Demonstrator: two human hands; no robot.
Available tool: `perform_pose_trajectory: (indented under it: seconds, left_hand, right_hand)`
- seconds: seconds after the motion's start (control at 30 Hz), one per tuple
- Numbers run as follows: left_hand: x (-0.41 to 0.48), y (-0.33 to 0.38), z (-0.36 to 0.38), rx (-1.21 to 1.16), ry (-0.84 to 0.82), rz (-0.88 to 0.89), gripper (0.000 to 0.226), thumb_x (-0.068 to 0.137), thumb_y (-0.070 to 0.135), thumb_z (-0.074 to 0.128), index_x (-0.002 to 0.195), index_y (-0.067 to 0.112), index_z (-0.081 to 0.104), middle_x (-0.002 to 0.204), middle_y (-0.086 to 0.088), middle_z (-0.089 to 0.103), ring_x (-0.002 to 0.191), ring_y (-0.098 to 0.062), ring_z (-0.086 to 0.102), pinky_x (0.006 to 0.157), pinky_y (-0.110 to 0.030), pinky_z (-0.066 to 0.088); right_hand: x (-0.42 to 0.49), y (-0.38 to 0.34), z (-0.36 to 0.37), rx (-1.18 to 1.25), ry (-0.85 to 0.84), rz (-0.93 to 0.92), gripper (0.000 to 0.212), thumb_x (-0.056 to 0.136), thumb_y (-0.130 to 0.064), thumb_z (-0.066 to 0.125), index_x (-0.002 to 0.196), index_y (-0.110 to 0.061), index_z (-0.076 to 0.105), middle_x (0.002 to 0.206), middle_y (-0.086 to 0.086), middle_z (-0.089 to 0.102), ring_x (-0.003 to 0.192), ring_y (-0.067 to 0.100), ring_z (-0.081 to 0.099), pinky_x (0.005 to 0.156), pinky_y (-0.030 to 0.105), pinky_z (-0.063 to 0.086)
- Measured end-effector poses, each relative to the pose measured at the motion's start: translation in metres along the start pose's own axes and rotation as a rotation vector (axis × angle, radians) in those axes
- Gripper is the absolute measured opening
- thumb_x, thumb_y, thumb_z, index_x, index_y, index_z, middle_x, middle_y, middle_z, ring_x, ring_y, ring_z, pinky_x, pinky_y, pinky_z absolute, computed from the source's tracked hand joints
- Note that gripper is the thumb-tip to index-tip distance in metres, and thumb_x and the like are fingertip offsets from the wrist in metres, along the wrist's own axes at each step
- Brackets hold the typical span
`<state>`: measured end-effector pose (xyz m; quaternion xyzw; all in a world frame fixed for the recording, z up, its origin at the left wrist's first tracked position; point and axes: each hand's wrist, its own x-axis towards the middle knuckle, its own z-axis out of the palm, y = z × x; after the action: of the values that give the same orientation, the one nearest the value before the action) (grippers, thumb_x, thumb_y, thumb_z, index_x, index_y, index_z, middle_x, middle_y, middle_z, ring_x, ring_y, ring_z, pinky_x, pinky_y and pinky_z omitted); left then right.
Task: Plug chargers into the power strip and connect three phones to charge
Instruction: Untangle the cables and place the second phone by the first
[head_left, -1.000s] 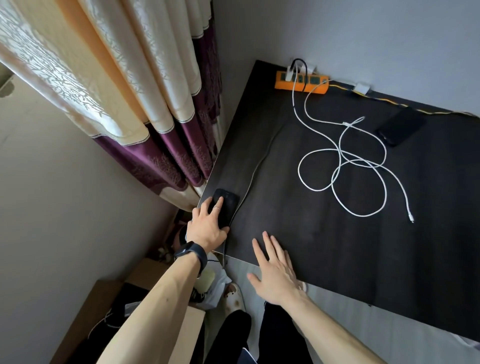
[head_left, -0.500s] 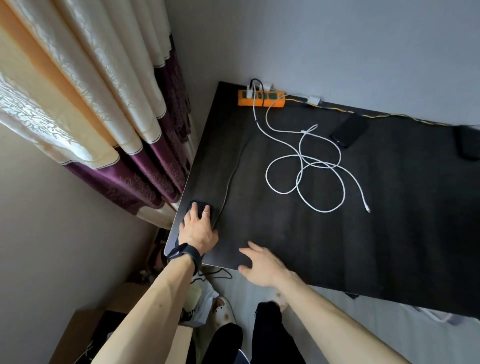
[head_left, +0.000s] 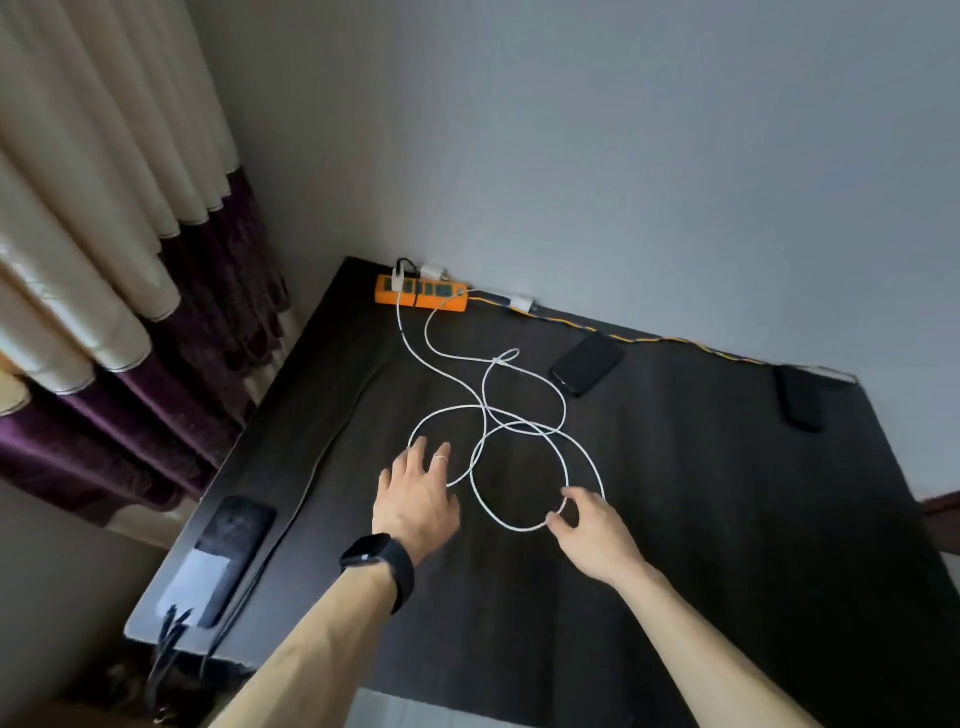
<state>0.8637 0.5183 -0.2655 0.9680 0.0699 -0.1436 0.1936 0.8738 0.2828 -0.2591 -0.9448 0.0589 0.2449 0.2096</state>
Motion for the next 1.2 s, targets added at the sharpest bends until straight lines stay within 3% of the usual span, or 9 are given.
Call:
perform_pose_trajectory:
  seconds: [0.2,0.4,0.5,0.63,0.8,0.93,1.07,1.2]
  left_hand:
    - [0.071,0.04,0.056,0.022,0.061,-0.105,0.07,0.097,0.041,0.045,0.158,0.027,0.014,0.166,-0.007,0.01,0.152,-0.029,0.007,0.122,-0.05,0.013]
    - [0.132,0.073,0.102,0.023,0.297,-0.074,0.068,0.098,0.049,0.037,0.158,0.028,0.014,0.166,-0.005,0.01,0.153,-0.027,0.003,0.122,-0.052,0.01]
    - [0.157,0.089,0.126,0.023,0.384,-0.063,0.067,0.097,0.052,0.033,0.157,0.029,0.016,0.167,-0.006,0.011,0.153,-0.029,0.004,0.121,-0.054,0.008]
    - [0.176,0.093,0.152,0.093,0.384,0.0,0.064,0.096,0.06,0.023,0.156,0.037,0.018,0.167,-0.001,0.009,0.154,-0.029,0.0,0.119,-0.06,0.004]
    - [0.184,0.078,0.166,0.135,0.335,-0.006,0.065,0.093,0.068,0.01,0.154,0.046,0.011,0.167,0.007,0.009,0.153,-0.025,-0.009,0.117,-0.064,0.0]
    - [0.182,0.081,0.165,0.13,0.319,-0.025,0.064,0.093,0.069,0.009,0.154,0.049,0.007,0.167,0.01,0.007,0.153,-0.023,-0.011,0.119,-0.062,-0.001]
    - [0.179,0.084,0.159,0.152,0.255,-0.046,0.065,0.092,0.07,0.008,0.153,0.049,0.0,0.167,0.011,0.001,0.152,-0.022,-0.016,0.118,-0.062,-0.003]
    - [0.177,0.09,0.151,0.179,0.191,-0.08,0.065,0.093,0.071,0.008,0.153,0.05,-0.004,0.167,0.011,-0.004,0.152,-0.023,-0.017,0.118,-0.062,-0.002]
  right_hand:
    - [0.104,0.039,-0.024,-0.031,0.121,-0.102,0.056,0.099,-0.041,0.051,0.148,-0.017,0.039,0.157,0.004,0.034,0.138,0.029,0.041,0.112,0.039,0.035]
    - [0.202,0.04,-0.029,-0.116,0.228,-0.258,0.057,0.104,-0.035,0.038,0.157,-0.019,0.022,0.168,0.003,0.004,0.149,0.034,0.019,0.12,0.042,0.021]
    - [0.242,0.039,-0.027,-0.181,0.255,-0.302,0.058,0.105,-0.038,0.028,0.159,-0.023,0.013,0.168,-0.002,-0.003,0.15,0.031,0.016,0.118,0.044,0.025]
    - [0.26,0.054,-0.014,-0.36,0.288,-0.262,0.061,0.103,-0.049,0.016,0.159,-0.026,0.011,0.168,-0.01,0.003,0.149,0.02,0.017,0.113,0.048,0.03]
    - [0.246,0.068,-0.002,-0.358,0.372,-0.261,0.061,0.101,-0.052,0.022,0.151,-0.02,0.032,0.164,-0.005,0.022,0.144,0.028,0.028,0.108,0.051,0.038]
    - [0.215,0.082,0.005,-0.332,0.322,-0.188,0.066,0.099,-0.057,0.02,0.153,-0.02,0.029,0.165,-0.007,0.017,0.149,0.027,0.022,0.111,0.055,0.035]
    - [0.184,0.097,0.009,-0.38,0.29,-0.185,0.068,0.099,-0.058,0.025,0.155,-0.02,0.025,0.166,-0.005,0.017,0.149,0.026,0.024,0.11,0.052,0.038]
    - [0.159,0.104,0.003,-0.445,0.271,-0.149,0.067,0.097,-0.062,0.024,0.15,-0.023,0.035,0.158,-0.003,0.033,0.141,0.024,0.038,0.103,0.046,0.044]
